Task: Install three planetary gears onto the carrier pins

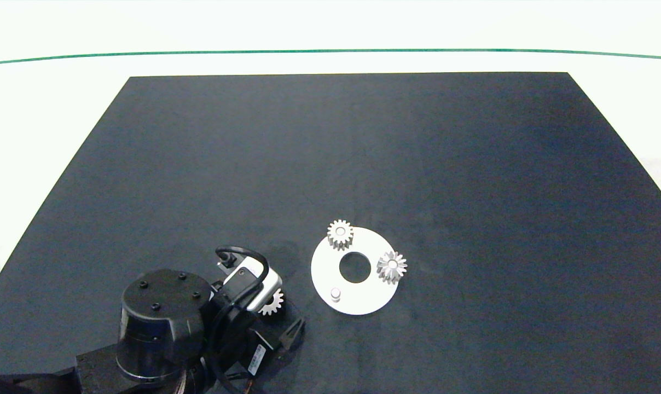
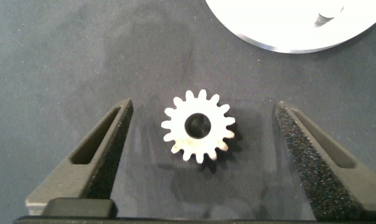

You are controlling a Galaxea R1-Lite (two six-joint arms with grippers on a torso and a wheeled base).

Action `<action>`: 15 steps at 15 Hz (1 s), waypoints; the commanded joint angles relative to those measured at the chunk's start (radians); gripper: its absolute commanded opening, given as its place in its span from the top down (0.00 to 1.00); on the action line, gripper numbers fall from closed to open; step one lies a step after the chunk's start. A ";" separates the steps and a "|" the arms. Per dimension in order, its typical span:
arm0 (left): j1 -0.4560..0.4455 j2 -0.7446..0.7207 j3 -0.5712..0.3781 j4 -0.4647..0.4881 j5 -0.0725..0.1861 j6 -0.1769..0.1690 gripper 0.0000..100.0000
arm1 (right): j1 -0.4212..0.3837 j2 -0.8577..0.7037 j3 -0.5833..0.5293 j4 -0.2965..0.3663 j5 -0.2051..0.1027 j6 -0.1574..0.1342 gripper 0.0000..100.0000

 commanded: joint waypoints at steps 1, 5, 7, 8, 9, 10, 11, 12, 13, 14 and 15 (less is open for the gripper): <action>0.003 0.005 0.003 -0.004 -0.005 0.002 0.14 | 0.002 -0.004 0.002 0.004 -0.003 -0.002 0.00; 0.016 0.002 0.001 0.011 -0.029 0.005 0.23 | 0.004 -0.006 0.004 0.005 -0.003 -0.002 0.00; 0.029 0.001 0.003 0.013 -0.042 0.007 0.26 | 0.004 -0.006 0.004 0.005 -0.003 -0.002 0.00; 0.029 0.001 0.001 0.013 -0.047 0.005 0.29 | 0.004 -0.006 0.005 0.005 -0.003 -0.002 0.00; 0.029 0.002 0.000 0.013 -0.047 0.007 0.30 | 0.004 -0.006 0.009 0.005 -0.003 -0.002 0.00; 0.029 0.002 0.000 0.013 -0.047 0.007 0.32 | 0.004 -0.008 0.013 0.005 -0.003 -0.002 0.00; 0.029 0.002 0.000 0.013 -0.048 0.005 0.35 | 0.005 -0.011 0.018 0.005 -0.003 -0.002 0.00; 0.031 0.002 -0.002 0.011 -0.052 0.007 0.36 | 0.005 -0.012 0.019 0.005 -0.003 -0.002 0.00; 0.031 0.002 -0.002 0.011 -0.058 0.007 0.38 | 0.005 -0.012 0.019 0.005 -0.003 -0.002 0.00; 0.031 0.001 0.000 0.013 -0.064 0.007 0.41 | 0.005 -0.012 0.019 0.005 -0.003 -0.002 0.00; 0.032 -0.001 0.000 0.013 -0.075 0.007 0.42 | 0.007 -0.012 0.021 0.005 -0.003 -0.002 0.00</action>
